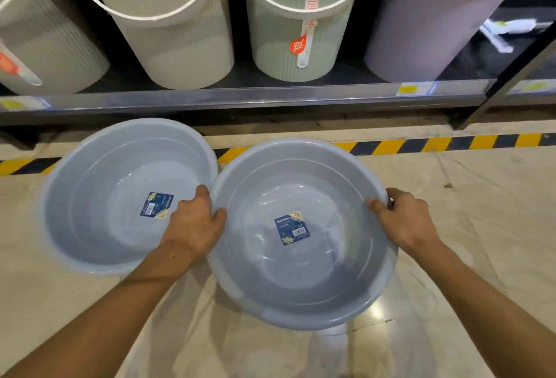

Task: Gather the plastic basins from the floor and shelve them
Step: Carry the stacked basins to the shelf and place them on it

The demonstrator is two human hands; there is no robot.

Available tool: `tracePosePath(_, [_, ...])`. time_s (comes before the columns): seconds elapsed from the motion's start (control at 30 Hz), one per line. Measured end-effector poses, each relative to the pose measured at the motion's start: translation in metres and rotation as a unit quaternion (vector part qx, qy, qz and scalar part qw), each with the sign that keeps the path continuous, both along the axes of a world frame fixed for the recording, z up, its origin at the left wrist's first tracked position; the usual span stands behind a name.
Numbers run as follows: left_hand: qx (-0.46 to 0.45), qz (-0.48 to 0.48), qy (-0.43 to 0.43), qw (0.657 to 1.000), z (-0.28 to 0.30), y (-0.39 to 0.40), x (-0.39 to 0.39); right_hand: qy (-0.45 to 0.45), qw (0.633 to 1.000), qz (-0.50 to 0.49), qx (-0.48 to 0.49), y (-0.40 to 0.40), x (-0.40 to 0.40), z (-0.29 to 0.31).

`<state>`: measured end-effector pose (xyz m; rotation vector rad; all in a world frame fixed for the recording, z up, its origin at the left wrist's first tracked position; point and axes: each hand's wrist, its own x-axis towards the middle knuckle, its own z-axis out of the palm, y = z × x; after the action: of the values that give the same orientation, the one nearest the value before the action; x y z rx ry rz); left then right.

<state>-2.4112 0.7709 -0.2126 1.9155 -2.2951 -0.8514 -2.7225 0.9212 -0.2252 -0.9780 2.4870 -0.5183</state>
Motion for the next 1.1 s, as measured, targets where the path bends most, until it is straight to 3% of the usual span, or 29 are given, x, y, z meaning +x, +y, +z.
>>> tracePosePath(0.17, [-0.003,-0.025,-0.038,0.999,-0.007,0.003,-0.004,0.061,0.998,0.003,0.018,-0.001,0.001,-0.006])
tracePosePath(0.33, [-0.01,-0.027,-0.043,0.999,-0.018,0.006,-0.006,0.12,0.987,-0.008,0.103,0.0,0.0,-0.007])
tracePosePath(0.6, [-0.037,-0.023,-0.047,0.998,-0.025,0.013,-0.006,0.042,0.995,-0.005,0.091,0.003,0.003,-0.019])
tracePosePath(0.83, [-0.047,-0.008,-0.019,0.999,-0.018,0.016,-0.01,0.034,0.997,-0.016,0.062,0.006,0.001,-0.013])
tracePosePath(1.1, [-0.021,0.016,0.069,0.997,0.06,0.015,-0.013,0.055,0.997,-0.033,0.032,0.005,-0.013,0.069])
